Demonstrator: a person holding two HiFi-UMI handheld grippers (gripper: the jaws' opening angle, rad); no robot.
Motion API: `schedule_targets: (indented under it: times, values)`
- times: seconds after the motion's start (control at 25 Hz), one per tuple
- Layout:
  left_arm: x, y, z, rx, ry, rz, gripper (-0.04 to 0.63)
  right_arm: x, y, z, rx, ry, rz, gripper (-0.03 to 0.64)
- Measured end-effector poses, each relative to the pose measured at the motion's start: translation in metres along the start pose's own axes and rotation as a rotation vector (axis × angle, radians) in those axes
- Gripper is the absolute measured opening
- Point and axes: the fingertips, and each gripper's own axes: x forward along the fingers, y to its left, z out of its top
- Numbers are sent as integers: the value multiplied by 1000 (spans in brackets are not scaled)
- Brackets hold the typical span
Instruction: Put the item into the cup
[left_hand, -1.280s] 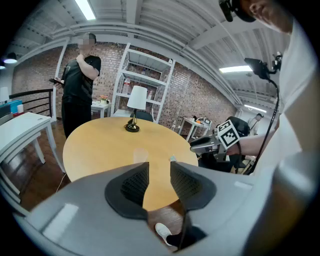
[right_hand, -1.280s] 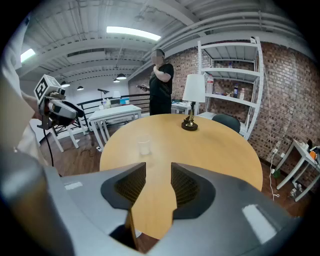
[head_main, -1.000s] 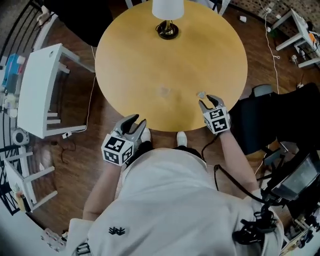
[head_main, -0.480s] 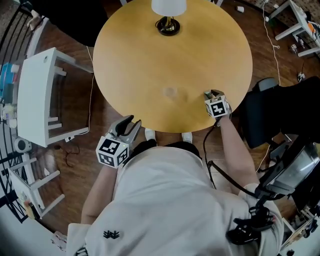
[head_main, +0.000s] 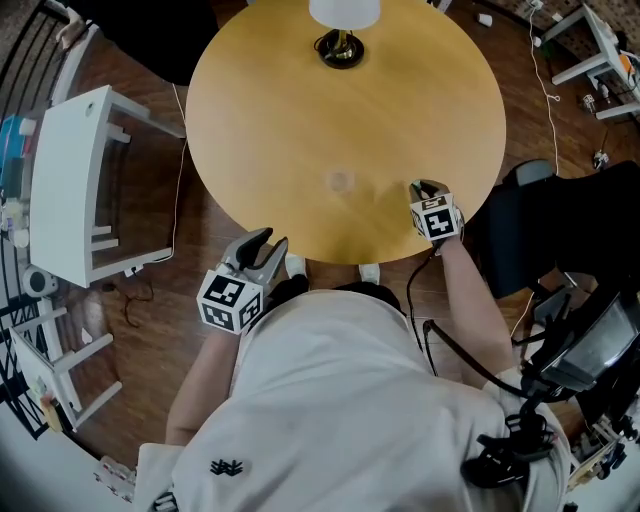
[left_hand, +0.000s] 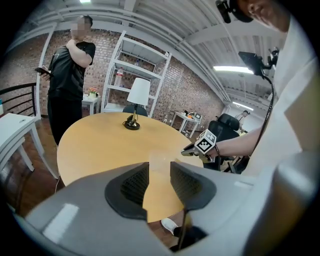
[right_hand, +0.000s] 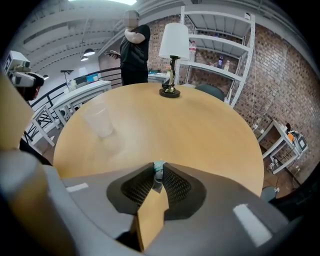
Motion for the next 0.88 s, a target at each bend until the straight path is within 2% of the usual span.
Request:
schedule_targets:
  times: [0.2, 0.52, 0.72, 0.88]
  values:
    - [9, 0, 2, -6, -21, -15, 114, -24, 26, 41, -38, -69, 44, 58]
    - [10, 1, 2, -24, -40, -12, 114, -55, 88, 118, -136, -204, 170, 58]
    - [2, 6, 2, -37, -44, 10, 114, -51, 115, 137, -182, -218, 219, 58]
    - [-5, 8, 0, -43, -43, 29, 114, -42, 126, 135, -203, -201, 241, 58]
